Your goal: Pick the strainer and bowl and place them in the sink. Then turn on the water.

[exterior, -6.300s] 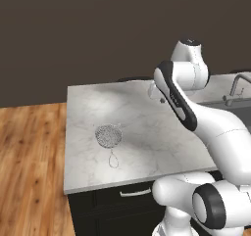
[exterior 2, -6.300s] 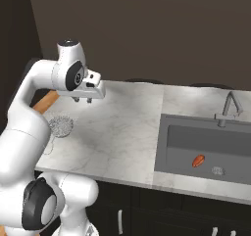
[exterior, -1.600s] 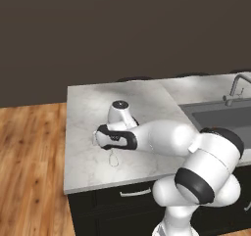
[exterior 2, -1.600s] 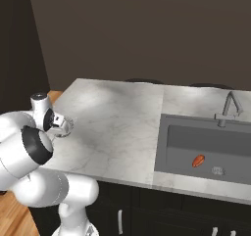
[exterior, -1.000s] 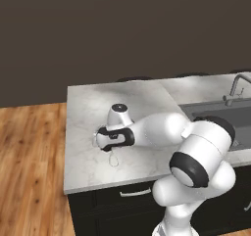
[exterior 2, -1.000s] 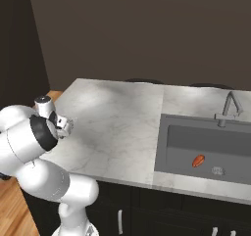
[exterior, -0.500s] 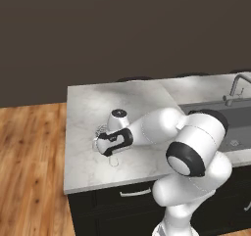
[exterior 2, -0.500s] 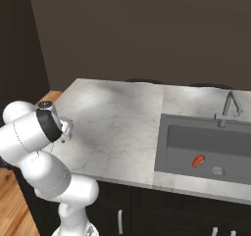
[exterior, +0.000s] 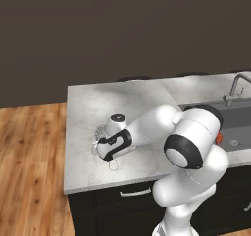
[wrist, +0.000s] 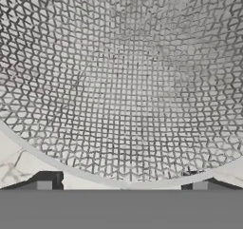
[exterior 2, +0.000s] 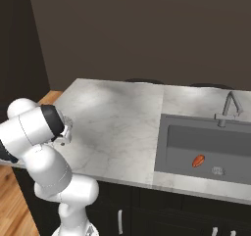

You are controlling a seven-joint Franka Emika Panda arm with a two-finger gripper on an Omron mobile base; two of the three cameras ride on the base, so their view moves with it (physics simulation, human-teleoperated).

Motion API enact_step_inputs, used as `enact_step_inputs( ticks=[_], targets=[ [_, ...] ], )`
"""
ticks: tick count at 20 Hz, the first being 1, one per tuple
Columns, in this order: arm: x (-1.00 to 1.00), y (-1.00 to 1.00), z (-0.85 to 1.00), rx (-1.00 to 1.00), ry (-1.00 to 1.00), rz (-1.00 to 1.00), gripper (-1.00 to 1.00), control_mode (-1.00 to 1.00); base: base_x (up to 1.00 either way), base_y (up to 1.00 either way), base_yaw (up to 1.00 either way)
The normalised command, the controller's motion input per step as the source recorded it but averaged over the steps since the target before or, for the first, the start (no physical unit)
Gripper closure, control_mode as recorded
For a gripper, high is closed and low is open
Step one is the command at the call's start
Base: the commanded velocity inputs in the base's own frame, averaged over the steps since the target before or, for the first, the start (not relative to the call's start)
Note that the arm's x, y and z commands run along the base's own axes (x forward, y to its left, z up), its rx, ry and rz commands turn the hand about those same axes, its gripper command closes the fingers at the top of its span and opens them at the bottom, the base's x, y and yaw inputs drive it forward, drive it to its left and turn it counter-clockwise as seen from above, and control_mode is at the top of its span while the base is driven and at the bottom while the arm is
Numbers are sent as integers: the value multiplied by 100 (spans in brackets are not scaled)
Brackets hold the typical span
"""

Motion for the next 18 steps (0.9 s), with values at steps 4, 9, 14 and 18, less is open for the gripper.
enact_step_inputs(
  ticks=[4,9,14,18],
  targets=[
    [0,1,0,0,0,0,100,-100,0,0,0],
    [0,0,0,0,0,0,100,-100,0,0,0],
    [0,0,0,0,0,0,100,-100,0,0,0],
    [0,0,0,0,0,0,100,-100,0,0,0]
  ],
)
